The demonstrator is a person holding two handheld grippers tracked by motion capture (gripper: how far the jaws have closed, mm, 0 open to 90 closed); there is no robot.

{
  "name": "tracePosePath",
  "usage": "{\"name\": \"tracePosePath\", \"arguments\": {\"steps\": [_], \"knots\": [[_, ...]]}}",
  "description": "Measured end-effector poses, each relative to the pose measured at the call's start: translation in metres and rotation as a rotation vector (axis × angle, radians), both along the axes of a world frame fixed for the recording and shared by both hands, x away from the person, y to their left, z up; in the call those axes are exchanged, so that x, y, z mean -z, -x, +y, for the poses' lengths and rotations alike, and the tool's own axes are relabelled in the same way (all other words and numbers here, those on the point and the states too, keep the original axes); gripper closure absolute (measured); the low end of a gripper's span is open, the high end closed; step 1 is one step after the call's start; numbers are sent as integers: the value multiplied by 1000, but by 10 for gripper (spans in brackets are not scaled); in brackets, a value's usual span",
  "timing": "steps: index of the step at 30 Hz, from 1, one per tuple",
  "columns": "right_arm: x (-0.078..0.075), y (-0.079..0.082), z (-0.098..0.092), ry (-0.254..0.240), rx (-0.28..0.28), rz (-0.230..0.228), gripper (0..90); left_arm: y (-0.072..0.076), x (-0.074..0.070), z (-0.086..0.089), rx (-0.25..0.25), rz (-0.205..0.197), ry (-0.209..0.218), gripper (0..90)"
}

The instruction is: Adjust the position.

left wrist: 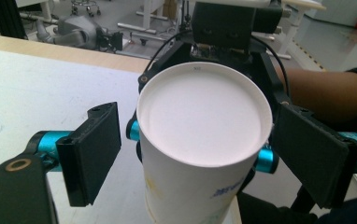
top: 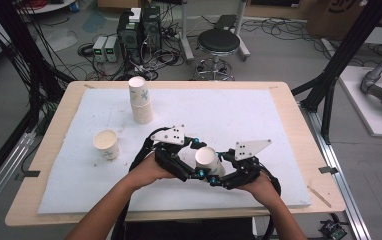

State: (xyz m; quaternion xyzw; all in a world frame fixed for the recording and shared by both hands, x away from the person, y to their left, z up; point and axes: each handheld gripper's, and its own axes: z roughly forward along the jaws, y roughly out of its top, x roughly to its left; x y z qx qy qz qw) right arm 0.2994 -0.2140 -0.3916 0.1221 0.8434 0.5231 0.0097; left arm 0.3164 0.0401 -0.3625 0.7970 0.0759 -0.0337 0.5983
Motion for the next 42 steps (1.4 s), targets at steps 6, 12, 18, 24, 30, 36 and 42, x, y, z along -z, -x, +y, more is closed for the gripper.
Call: {"name": "tracePosePath", "arguments": {"steps": [6, 12, 18, 24, 30, 36, 42], "knots": [[-5, 1, 2, 60, 3, -22, 361, 1, -5, 6, 5, -22, -59, 158], [-9, 0, 6, 163, -10, -36, 361, 0, -9, 10, 7, -39, -123, 158], [-15, -2, 14, 255, -34, -43, 357, 1, -7, 8, 17, -51, -186, 161], [-20, -3, 21, 313, -49, -49, 353, 0, -6, 8, 19, -54, -206, 172], [-22, -5, 25, 361, -61, -47, 353, 0, -5, 6, 25, -50, -229, 190], [-25, -5, 32, 428, -84, -61, 352, -1, -6, 4, 40, -50, -252, 207], [-30, -4, 36, 487, -98, -66, 352, -1, -5, 1, 57, -47, -266, 233]]}}
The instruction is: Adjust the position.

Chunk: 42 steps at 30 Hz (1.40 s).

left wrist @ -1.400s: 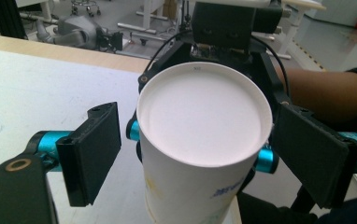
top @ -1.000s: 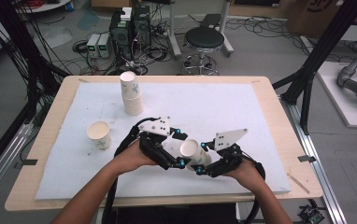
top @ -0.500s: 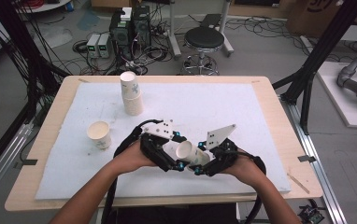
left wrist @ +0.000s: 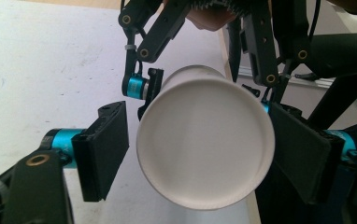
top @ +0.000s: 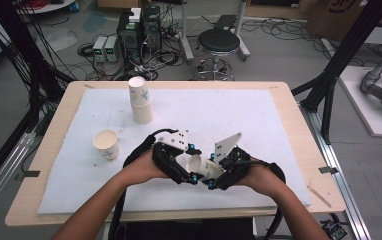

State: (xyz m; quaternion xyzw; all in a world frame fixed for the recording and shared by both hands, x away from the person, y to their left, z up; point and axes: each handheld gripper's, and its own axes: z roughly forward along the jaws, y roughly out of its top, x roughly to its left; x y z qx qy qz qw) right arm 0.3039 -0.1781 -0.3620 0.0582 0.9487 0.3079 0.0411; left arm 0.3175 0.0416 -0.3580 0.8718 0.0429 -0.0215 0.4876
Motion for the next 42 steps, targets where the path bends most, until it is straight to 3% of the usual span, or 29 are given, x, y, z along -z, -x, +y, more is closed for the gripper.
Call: {"name": "tracePosePath", "arguments": {"steps": [9, 13, 17, 21, 23, 26, 31, 36, 42], "knots": [[-1, -1, 6, 66, -23, 4, 352, -2, 2, -1, 32, 16, -23, 336], [1, 0, 7, 84, -23, 10, 353, -1, 4, -3, 38, 2, -46, 362], [2, 0, 6, 78, -27, -14, 315, -1, 3, -1, 36, -10, -28, 370], [0, 1, -4, -36, 14, -9, 200, -1, 1, 5, 24, -18, 32, 372], [-2, 2, -11, -122, 17, 2, 199, 0, 1, 8, 21, -9, 71, 372], [-4, 6, -21, -243, 29, -7, 199, -1, 3, 11, 23, -13, 98, 372], [-1, 11, -37, -371, 87, -42, 199, -1, 8, 17, 17, -8, 158, 372], [8, 13, -47, -438, 130, -64, 199, -2, 13, 21, 3, -5, 205, 371], [18, 15, -56, -507, 157, -55, 199, -1, 19, 24, -18, -4, 241, 371]]}}
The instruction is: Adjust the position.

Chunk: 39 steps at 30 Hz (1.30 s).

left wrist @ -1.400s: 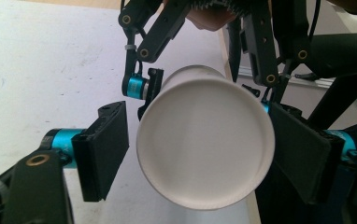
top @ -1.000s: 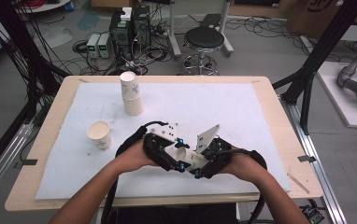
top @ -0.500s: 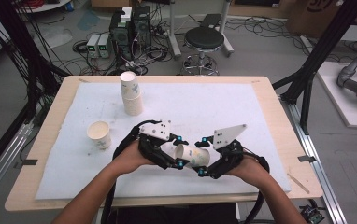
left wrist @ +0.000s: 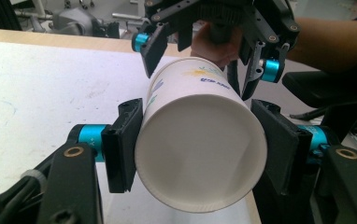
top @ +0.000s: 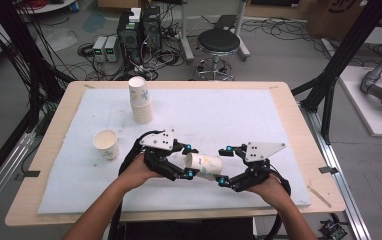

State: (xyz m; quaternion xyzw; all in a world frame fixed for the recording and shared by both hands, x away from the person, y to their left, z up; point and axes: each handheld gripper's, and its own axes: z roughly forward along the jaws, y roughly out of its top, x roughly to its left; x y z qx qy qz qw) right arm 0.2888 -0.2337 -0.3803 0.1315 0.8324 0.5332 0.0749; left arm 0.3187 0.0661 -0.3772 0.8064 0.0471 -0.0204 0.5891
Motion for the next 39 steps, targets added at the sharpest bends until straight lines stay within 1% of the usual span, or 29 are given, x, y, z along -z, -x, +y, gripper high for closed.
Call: {"name": "tracePosePath", "arguments": {"steps": [4, 7, 9, 15, 19, 21, 25, 28, 29, 31, 33, 34, 38, 39], "knots": [[4, 1, -5, -19, 9, 0, 200, 0, 0, 4, -11, -6, 33, 371], [6, 0, -8, -30, 7, -4, 200, 0, 0, 6, -14, -2, 69, 371], [6, 0, -9, -37, -3, -2, 200, 0, 0, 8, -11, -7, 77, 371], [11, 0, -7, -35, -25, 20, 201, 1, -1, 10, -14, -3, 92, 371], [14, -2, -5, -34, -42, 34, 203, 2, -2, 10, -4, 1, 94, 371], [15, -2, -4, -42, -48, 34, 203, 2, -1, 9, 7, -1, 92, 371], [15, -2, -2, -72, -72, 41, 203, 3, -1, 6, 27, 8, 105, 372], [16, -3, -2, -86, -87, 45, 209, 5, 0, 3, 43, 14, 109, 372], [17, -4, -2, -91, -93, 46, 209, 5, 0, 2, 49, 10, 107, 372], [19, -4, -3, -101, -104, 54, 215, 5, 0, 2, 49, 13, 110, 372], [19, -5, -4, -121, -118, 57, 248, 4, 1, 3, 52, 26, 131, 372], [19, -5, -5, -141, -129, 59, 263, 4, 2, 3, 55, 30, 137, 372], [19, -5, -6, -170, -150, 51, 274, 3, 5, 3, 61, 46, 175, 372], [19, -5, -6, -171, -151, 53, 280, 3, 6, 4, 62, 46, 181, 373]]}}
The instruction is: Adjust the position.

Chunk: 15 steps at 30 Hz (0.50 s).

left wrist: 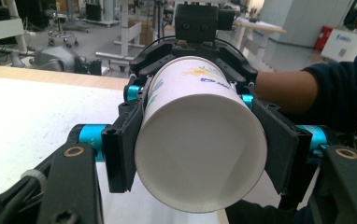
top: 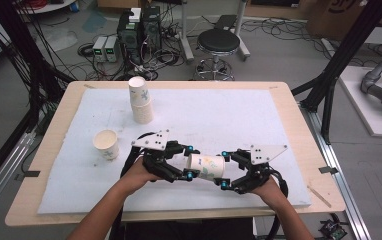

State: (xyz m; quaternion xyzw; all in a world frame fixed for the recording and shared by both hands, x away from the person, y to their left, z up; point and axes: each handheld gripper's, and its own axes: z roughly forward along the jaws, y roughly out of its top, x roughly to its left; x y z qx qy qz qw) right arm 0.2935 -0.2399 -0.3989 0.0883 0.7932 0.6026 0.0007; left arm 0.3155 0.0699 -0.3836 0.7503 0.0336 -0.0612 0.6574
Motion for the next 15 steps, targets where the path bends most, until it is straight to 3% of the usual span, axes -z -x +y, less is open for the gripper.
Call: {"name": "tracePosePath", "arguments": {"steps": [3, 8, 10, 12, 15], "knots": [[0, 0, 0, -9, -1, -11, 309, 0, 2, 1, 0, 1, 13, 372], [0, -1, -1, -8, 5, -6, 348, 0, 2, 1, -11, 6, -6, 370], [0, -1, -1, 1, 8, 0, 351, 0, 3, 1, -15, 25, -13, 367], [-1, -1, -2, 5, 5, 4, 353, 0, 3, 0, -46, 47, -30, 294], [-4, -1, -3, 28, 14, 29, 351, 1, 0, 0, -83, 35, -83, 182]]}}
